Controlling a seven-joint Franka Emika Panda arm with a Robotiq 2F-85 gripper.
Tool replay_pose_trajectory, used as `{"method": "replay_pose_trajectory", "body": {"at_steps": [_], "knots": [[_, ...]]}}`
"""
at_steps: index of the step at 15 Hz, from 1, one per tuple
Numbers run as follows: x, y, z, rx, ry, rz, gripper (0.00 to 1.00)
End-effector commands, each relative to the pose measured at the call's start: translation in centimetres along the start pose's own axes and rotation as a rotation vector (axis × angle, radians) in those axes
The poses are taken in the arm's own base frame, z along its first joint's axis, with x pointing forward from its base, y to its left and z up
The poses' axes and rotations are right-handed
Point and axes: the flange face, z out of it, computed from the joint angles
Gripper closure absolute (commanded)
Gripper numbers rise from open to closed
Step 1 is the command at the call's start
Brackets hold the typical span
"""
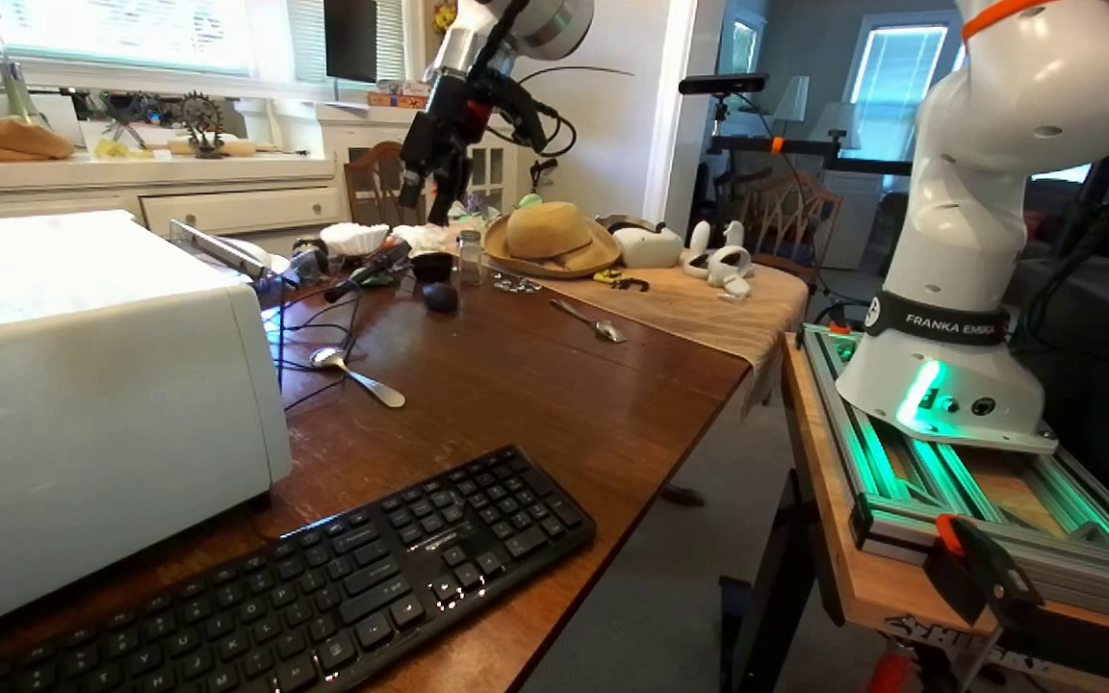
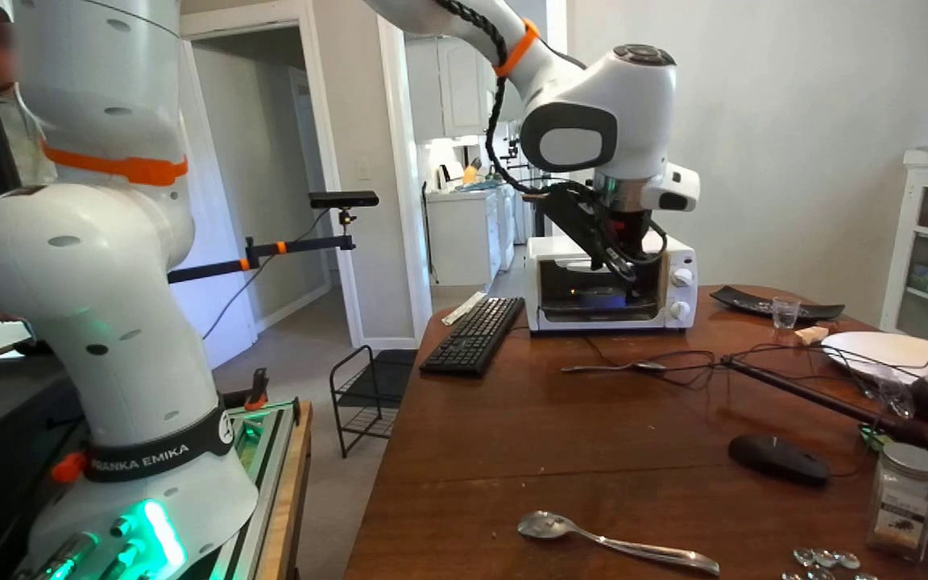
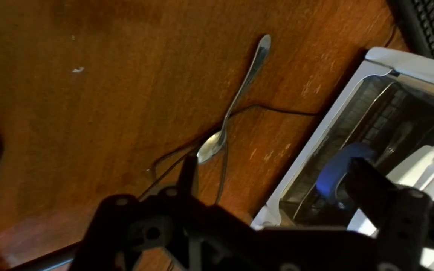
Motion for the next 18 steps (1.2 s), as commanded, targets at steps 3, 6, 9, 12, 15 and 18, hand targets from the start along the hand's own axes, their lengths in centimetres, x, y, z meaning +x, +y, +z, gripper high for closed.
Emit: {"method": "replay_pose_trajectory", "body": {"at_steps": [3,6,9,12,15,18], "knots": [[4.0,1.0,7.0,0.183,-0.141,-0.020,0.00],[4.5,-0.4,10.2,0.276,-0.232,-0.037,0.00],[3.9,-0.5,9.9,0.237,-0.228,-0.035,0.00],[4.2,-0.6,10.2,0.243,-0.229,-0.038,0.00],[4.0,-0.1,12.0,0.266,-0.250,0.026,0.00],[3.6,0.5,13.9,0.268,-0.254,0.091,0.00]]}}
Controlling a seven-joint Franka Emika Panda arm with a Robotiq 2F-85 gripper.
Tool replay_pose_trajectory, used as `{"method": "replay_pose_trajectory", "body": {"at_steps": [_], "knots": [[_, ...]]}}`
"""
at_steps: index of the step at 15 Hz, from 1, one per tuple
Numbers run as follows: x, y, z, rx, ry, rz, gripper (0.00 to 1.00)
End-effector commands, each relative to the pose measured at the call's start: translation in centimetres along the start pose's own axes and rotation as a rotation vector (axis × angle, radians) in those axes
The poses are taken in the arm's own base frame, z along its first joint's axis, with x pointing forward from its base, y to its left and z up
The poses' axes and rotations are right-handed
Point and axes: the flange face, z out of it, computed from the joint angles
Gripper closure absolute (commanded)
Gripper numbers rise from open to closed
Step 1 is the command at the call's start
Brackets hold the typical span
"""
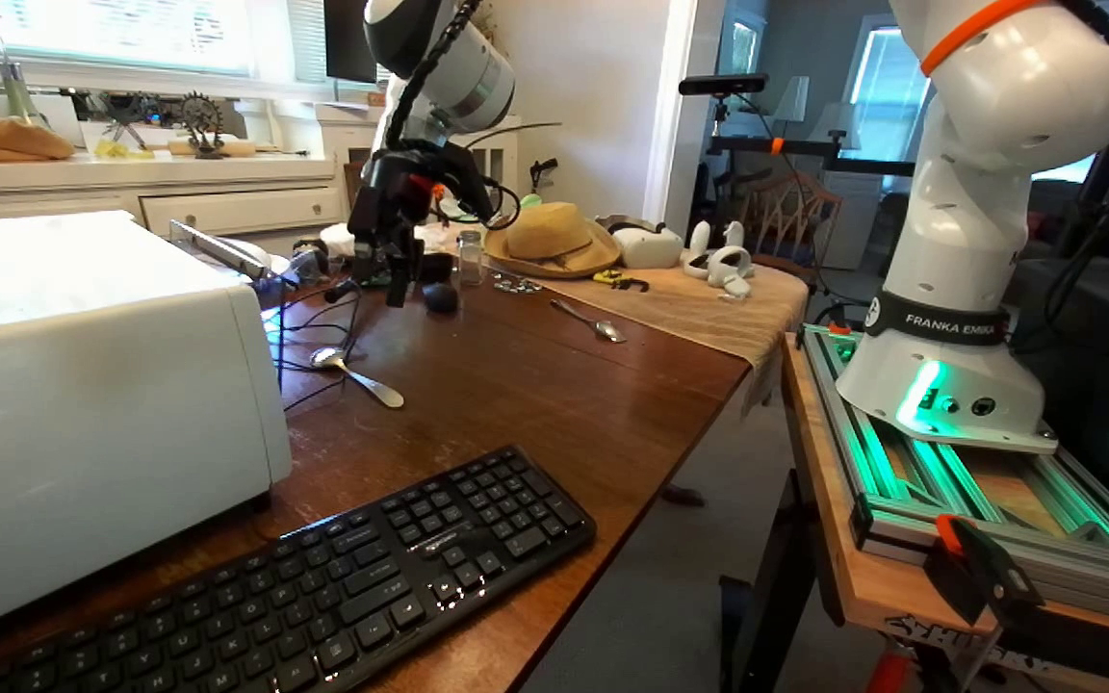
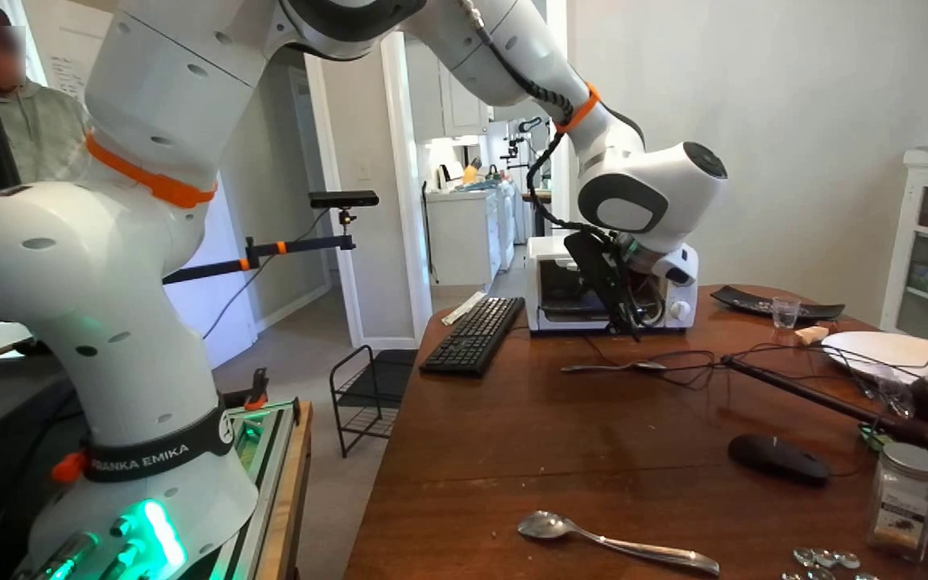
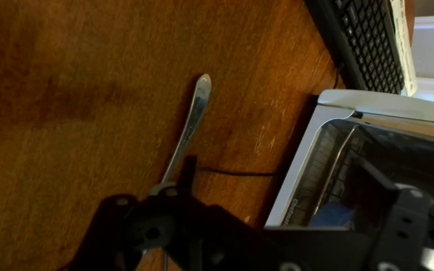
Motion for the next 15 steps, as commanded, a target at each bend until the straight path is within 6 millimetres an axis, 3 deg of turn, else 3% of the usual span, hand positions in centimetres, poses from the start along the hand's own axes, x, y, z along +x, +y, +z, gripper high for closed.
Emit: {"method": "replay_pose_trajectory", "body": {"at_steps": [1,6,15], "knots": [[0.8,1.5,2.5,0.035,0.015,0.073,0.00],[1.6,2.3,5.2,0.053,0.025,0.113,0.00],[2.3,-0.7,6.4,-0.137,-0.114,0.405,0.00]]}}
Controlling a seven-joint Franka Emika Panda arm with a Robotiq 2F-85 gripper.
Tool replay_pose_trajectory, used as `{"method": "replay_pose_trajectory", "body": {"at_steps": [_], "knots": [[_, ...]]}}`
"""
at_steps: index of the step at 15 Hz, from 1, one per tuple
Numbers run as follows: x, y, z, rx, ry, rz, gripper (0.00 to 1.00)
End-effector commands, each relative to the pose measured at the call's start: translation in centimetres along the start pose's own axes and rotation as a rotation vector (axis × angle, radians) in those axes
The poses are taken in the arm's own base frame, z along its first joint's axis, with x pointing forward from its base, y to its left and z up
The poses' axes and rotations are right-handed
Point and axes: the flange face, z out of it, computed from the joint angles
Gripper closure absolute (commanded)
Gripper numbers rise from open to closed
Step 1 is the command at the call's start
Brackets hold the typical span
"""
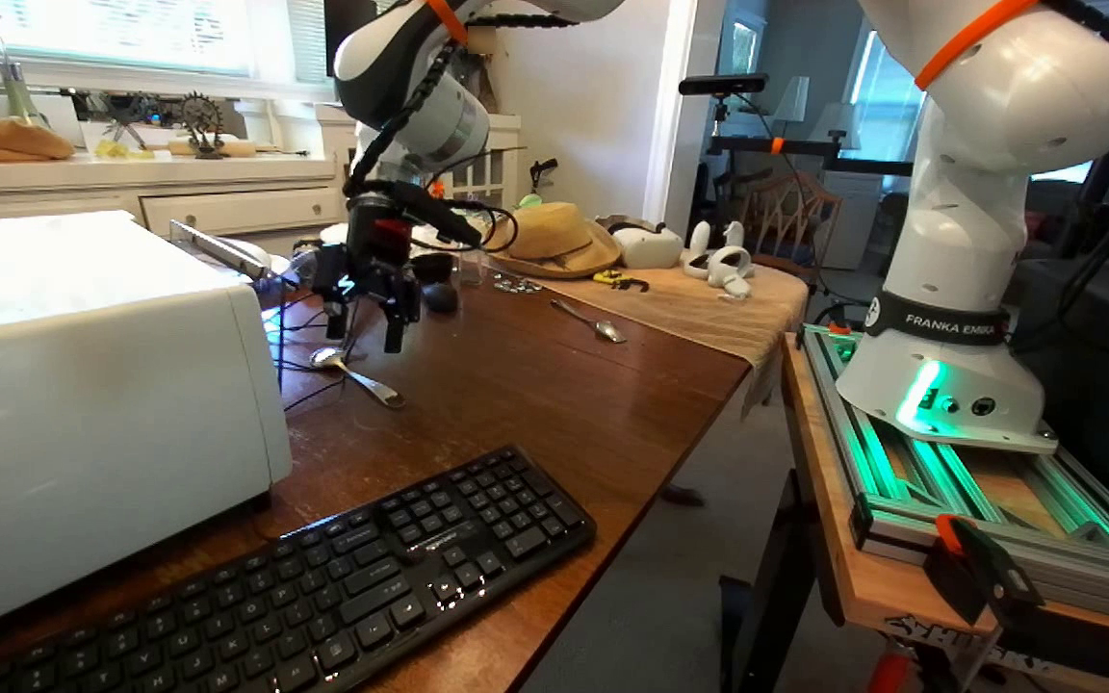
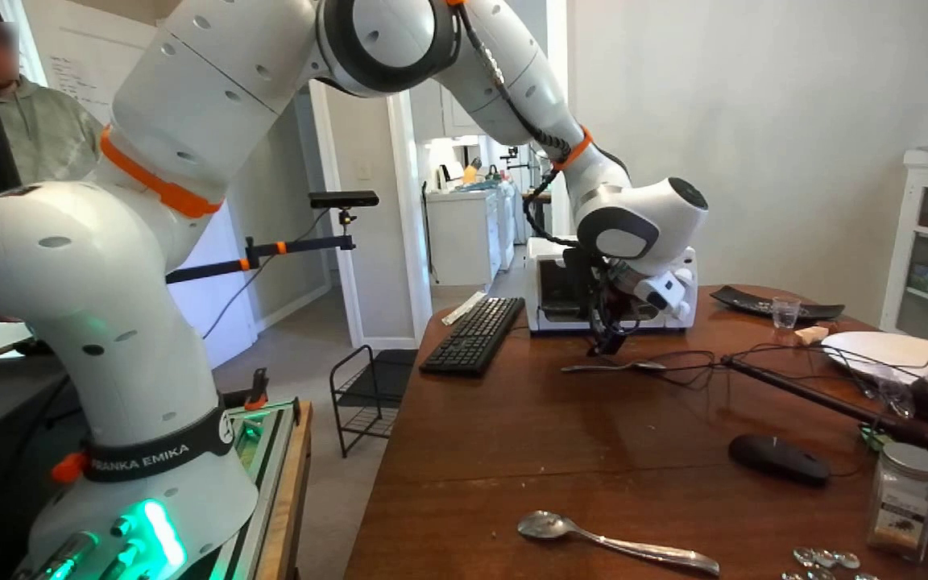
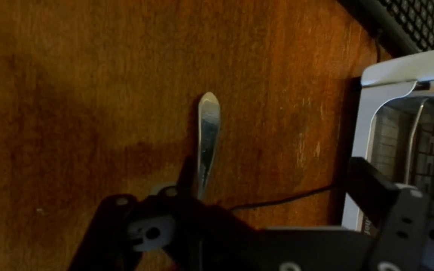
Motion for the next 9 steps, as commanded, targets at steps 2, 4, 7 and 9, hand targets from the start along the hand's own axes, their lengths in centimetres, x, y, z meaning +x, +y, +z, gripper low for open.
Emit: {"method": "replay_pose_trajectory", "body": {"at_steps": [2,4,7,9], "knots": [[-0.1,-1.0,0.6,-0.091,-0.083,0.164,0.00],[-0.1,-0.6,1.0,-0.110,-0.110,0.215,0.00],[0.3,0.8,1.1,-0.144,-0.119,0.273,0.00],[1.4,1.5,1.0,-0.171,-0.099,0.271,0.02]]}}
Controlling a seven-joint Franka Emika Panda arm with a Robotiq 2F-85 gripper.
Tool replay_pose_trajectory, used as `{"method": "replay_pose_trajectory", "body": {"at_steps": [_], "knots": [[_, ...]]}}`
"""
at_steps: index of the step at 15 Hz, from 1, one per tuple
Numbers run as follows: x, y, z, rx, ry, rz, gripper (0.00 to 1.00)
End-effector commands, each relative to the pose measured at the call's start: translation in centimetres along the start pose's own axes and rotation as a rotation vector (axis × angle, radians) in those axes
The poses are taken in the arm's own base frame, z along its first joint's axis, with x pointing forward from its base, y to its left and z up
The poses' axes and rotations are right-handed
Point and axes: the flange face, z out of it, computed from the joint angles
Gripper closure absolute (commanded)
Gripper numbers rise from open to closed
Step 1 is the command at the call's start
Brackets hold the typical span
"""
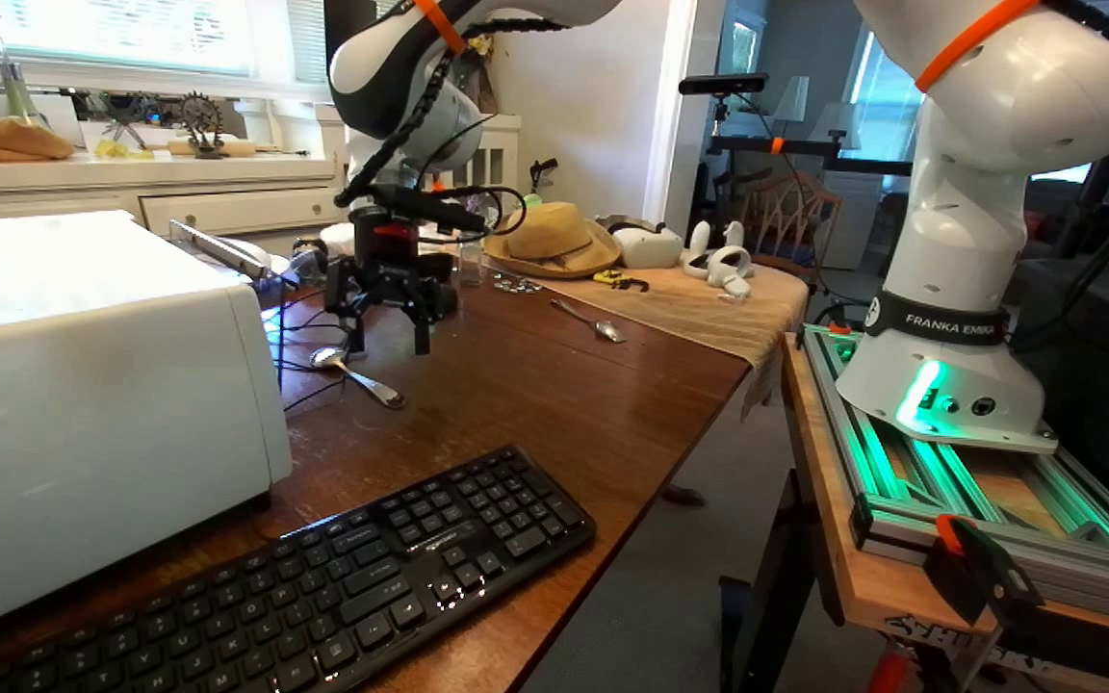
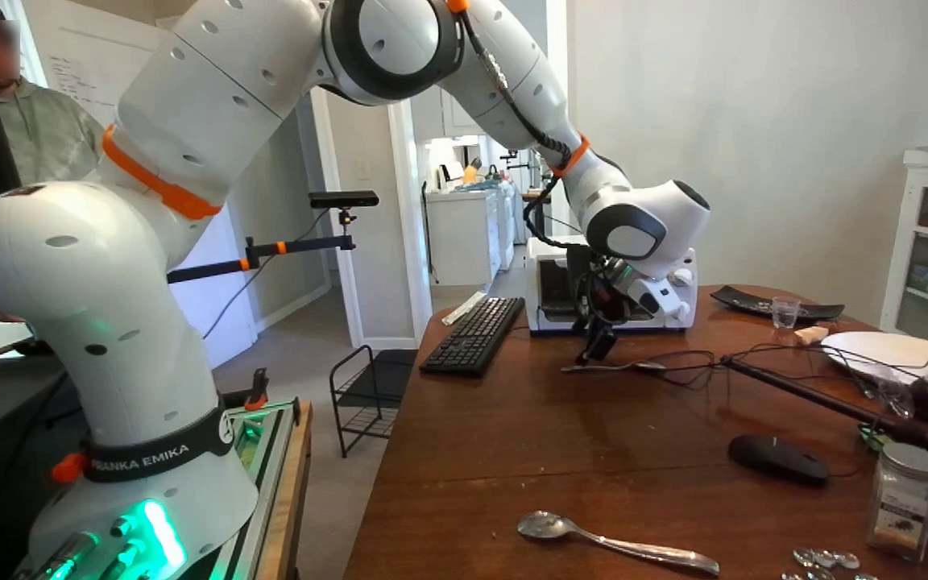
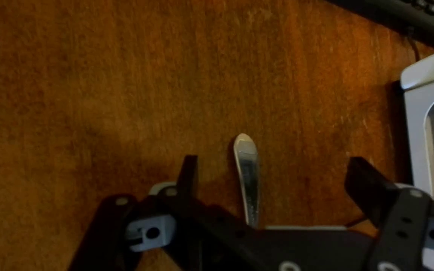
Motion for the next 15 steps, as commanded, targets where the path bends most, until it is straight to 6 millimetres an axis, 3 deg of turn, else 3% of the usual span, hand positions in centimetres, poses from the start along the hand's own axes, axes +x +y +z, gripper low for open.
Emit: {"method": "replay_pose_trajectory", "body": {"at_steps": [1,6,9,10,15], "knots": [[2.2,0.4,0.1,-0.063,0.013,0.019,0.03],[3.8,-0.9,0.9,-0.088,0.022,-0.031,0.06],[3.3,-2.6,1.3,-0.079,0.058,-0.073,0.01],[3.3,-1.5,1.0,-0.063,0.037,-0.053,0.05],[3.2,-2.7,1.5,-0.085,0.018,-0.051,0.00]]}}
